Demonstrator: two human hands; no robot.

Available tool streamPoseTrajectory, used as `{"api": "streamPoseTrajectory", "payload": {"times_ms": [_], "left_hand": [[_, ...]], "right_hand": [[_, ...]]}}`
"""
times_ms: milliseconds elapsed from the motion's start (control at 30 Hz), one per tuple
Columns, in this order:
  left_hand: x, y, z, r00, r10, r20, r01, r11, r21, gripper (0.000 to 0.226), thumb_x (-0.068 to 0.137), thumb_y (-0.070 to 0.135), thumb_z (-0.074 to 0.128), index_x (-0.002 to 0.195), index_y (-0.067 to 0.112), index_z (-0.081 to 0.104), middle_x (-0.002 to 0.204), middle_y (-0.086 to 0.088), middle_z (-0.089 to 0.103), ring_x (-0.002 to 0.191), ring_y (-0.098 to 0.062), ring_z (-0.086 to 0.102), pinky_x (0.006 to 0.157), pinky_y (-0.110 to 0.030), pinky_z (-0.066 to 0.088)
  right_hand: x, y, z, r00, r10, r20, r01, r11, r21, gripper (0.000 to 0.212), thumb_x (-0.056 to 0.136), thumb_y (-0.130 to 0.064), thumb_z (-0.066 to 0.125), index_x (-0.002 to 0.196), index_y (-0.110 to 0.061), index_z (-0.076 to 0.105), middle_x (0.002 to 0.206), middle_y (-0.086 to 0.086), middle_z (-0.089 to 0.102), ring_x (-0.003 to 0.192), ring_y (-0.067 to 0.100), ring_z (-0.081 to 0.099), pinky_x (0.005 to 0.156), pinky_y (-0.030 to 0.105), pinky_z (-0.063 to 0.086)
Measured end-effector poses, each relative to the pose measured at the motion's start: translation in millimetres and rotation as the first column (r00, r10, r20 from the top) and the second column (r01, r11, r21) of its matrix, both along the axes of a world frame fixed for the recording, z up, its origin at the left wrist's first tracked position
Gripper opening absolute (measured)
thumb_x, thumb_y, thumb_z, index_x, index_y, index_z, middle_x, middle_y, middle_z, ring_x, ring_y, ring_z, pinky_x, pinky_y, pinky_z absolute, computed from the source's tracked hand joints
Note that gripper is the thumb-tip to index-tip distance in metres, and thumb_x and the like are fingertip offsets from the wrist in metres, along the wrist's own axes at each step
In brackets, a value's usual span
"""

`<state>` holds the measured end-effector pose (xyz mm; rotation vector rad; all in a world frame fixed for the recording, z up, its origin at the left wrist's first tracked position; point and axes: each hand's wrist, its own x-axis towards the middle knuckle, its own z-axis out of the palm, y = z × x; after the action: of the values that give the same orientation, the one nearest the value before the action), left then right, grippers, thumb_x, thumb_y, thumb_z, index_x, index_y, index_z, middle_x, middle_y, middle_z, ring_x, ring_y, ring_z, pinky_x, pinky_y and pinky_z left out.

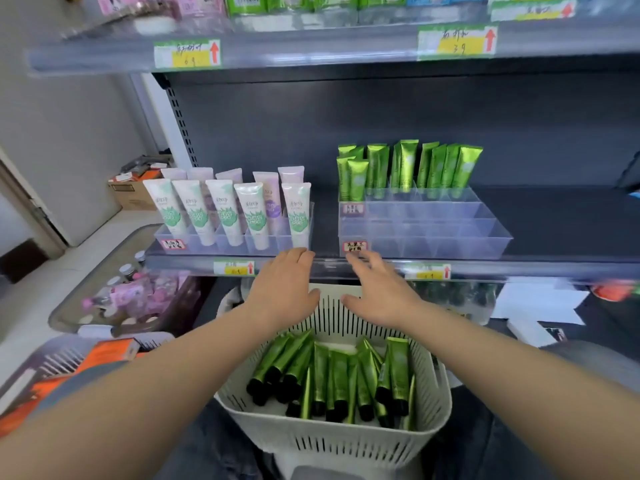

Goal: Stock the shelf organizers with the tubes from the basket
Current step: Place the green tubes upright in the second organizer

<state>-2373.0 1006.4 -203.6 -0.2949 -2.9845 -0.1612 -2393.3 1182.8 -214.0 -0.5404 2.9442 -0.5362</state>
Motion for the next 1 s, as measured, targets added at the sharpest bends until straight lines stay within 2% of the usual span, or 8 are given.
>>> {"api": "streamPoseTrajectory", "payload": {"times_ms": [133, 400, 667, 867, 1000], "left_hand": [[2, -5, -34, 0.996, 0.019, 0.086, -0.019, 1.0, 0.005, 0.062, 0.088, 0.036, 0.052, 0.141, 0.014, 0.031, 0.144, -0.003, 0.038, 0.132, -0.021, 0.035, 0.105, -0.035, 0.034], [-5, -16, -93, 0.976, 0.046, 0.214, -0.059, 0.997, 0.054, 0.052, 0.089, 0.034, 0.053, 0.134, 0.012, 0.042, 0.136, -0.004, 0.047, 0.127, -0.021, 0.042, 0.106, -0.032, 0.034], [-25, -30, -139, 0.926, 0.086, 0.367, -0.085, 0.996, -0.017, 0.047, 0.087, 0.011, 0.047, 0.134, 0.011, 0.043, 0.133, -0.006, 0.05, 0.123, -0.023, 0.046, 0.104, -0.036, 0.04], [-44, -38, -171, 0.882, 0.13, 0.453, -0.137, 0.99, -0.016, 0.037, 0.091, 0.015, 0.046, 0.127, 0.011, 0.048, 0.125, -0.007, 0.053, 0.116, -0.025, 0.049, 0.099, -0.039, 0.044], [-59, -33, -189, 0.861, 0.134, 0.49, -0.17, 0.985, 0.03, 0.026, 0.09, 0.02, 0.048, 0.114, 0.012, 0.055, 0.112, -0.006, 0.056, 0.105, -0.023, 0.053, 0.093, -0.036, 0.046]], "right_hand": [[3, -3, -27, 0.998, -0.002, 0.066, 0.002, 1.0, -0.004, 0.078, 0.086, -0.043, 0.057, 0.148, -0.022, 0.015, 0.154, 0.001, 0.013, 0.141, 0.024, 0.019, 0.114, 0.04, 0.025], [-2, -2, -79, 0.976, -0.002, 0.219, 0.0, 1.0, 0.007, 0.074, 0.085, -0.043, 0.057, 0.147, -0.02, 0.023, 0.152, 0.003, 0.02, 0.139, 0.024, 0.025, 0.114, 0.039, 0.025], [-19, -3, -127, 0.935, -0.016, 0.354, -0.007, 0.998, 0.065, 0.066, 0.085, -0.044, 0.055, 0.141, -0.018, 0.032, 0.139, 0.003, 0.034, 0.124, 0.023, 0.041, 0.102, 0.039, 0.041], [-37, -6, -161, 0.904, -0.027, 0.426, -0.012, 0.996, 0.089, 0.068, 0.087, -0.044, 0.055, 0.143, -0.017, 0.028, 0.141, 0.004, 0.033, 0.128, 0.023, 0.037, 0.103, 0.039, 0.039], [-49, -11, -181, 0.874, -0.035, 0.485, -0.008, 0.996, 0.087, 0.07, 0.087, -0.04, 0.058, 0.145, -0.018, 0.026, 0.145, 0.004, 0.029, 0.132, 0.024, 0.033, 0.105, 0.039, 0.038]]}}
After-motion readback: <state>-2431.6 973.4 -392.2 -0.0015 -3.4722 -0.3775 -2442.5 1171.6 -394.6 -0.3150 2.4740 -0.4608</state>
